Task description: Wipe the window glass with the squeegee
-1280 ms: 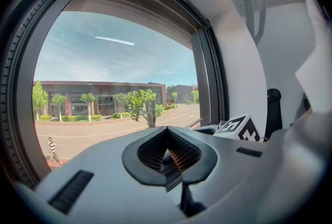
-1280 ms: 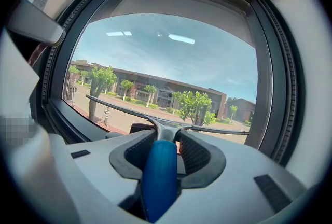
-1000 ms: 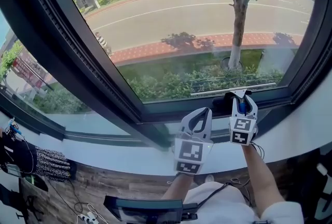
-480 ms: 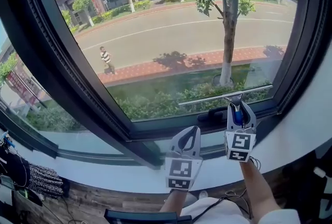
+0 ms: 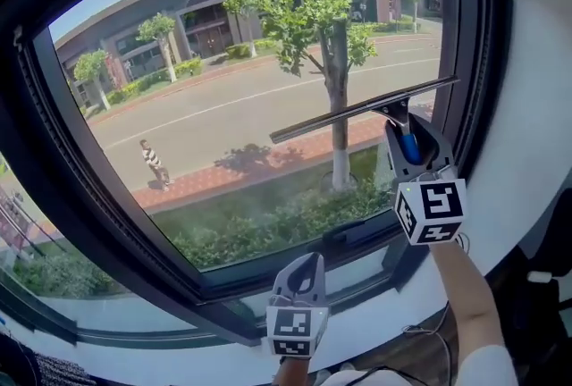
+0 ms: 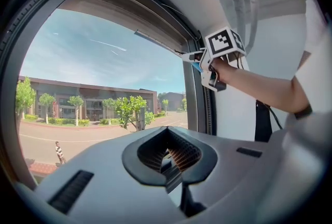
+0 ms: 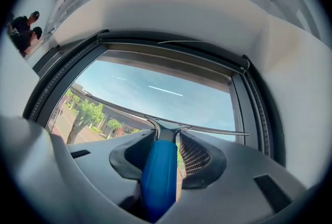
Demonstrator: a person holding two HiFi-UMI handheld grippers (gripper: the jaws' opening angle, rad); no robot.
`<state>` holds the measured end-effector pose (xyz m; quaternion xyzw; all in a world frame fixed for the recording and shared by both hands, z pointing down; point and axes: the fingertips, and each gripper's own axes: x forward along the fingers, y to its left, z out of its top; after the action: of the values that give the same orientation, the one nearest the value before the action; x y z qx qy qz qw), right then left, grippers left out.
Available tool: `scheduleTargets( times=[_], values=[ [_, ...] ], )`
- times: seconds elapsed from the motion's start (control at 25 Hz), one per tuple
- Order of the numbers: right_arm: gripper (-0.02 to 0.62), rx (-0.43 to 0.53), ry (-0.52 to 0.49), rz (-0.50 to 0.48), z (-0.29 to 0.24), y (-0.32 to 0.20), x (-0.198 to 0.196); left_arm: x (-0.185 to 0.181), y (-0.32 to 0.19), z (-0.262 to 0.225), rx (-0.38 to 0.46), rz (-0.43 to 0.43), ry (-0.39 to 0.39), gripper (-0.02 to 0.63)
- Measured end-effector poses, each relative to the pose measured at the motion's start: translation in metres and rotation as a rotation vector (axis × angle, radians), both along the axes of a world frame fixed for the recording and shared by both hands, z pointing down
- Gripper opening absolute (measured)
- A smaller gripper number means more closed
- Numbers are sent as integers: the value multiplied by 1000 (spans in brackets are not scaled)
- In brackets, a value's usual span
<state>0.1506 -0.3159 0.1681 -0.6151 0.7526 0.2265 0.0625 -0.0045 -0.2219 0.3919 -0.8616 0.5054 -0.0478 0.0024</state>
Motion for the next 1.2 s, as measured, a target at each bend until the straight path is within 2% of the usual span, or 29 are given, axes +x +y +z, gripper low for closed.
scheduleTargets(
  times=[0.32,0.52,0.8,1.2],
  values=[
    [149,171,-4,34,-133,0,24,13,-2,-5,23,50,-4,2],
    [149,193,-20,31,-185,-21,27,24,-8,-21,58,47,12,2],
    [149,218,7,55,-223,-42,32,34,-18,-33,93,30,16,2],
    [149,187,-106,30,-232,-67,54,36,-29,-45,126,-6,4,2]
  ],
)
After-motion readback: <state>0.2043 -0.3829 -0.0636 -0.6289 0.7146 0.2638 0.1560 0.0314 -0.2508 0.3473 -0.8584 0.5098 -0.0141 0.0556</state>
